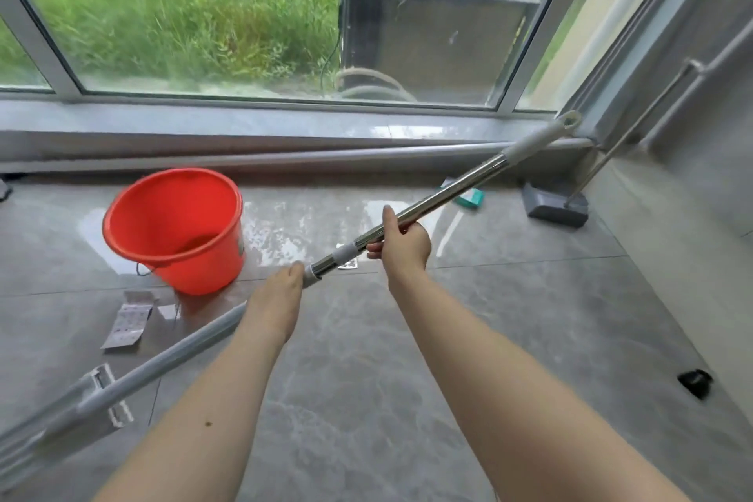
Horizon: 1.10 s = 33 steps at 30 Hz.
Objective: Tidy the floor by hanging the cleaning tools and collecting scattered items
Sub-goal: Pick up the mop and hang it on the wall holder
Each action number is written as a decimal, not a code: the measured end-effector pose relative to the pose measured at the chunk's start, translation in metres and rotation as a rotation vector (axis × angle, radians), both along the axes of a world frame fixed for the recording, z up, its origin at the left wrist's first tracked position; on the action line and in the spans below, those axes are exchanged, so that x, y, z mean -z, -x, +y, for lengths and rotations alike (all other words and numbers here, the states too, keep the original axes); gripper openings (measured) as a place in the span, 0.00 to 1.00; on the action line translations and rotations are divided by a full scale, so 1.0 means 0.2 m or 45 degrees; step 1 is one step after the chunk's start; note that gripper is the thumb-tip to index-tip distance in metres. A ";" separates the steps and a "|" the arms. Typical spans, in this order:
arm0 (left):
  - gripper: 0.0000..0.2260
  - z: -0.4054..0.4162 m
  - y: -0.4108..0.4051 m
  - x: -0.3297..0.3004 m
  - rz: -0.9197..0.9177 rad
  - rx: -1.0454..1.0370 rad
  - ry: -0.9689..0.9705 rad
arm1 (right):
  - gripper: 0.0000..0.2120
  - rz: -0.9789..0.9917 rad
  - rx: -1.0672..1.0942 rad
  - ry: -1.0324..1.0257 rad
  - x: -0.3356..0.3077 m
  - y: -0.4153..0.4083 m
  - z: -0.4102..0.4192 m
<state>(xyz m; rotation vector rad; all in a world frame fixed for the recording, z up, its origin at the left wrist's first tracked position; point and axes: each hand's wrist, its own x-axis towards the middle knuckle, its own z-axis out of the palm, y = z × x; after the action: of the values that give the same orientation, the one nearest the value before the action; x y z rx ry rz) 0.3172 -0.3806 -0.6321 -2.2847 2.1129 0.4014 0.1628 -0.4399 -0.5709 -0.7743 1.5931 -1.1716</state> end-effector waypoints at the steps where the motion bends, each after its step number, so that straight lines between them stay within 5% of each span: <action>1: 0.13 -0.01 0.03 -0.13 0.021 -0.004 -0.007 | 0.15 0.024 -0.024 0.021 -0.15 0.02 -0.01; 16: 0.06 -0.23 0.67 -1.77 0.226 0.207 0.082 | 0.16 0.206 -0.024 0.338 -1.85 0.60 -0.15; 33: 0.13 -0.71 1.54 -2.67 0.431 0.580 0.337 | 0.19 0.309 0.243 0.620 -2.78 1.42 -0.32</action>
<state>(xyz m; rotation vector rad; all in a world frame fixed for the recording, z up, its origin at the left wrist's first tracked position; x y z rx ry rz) 0.0091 -0.5220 -0.0991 -1.8503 2.9156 0.5500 -0.1214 -0.5044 -0.0145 -1.1289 1.6208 -1.6924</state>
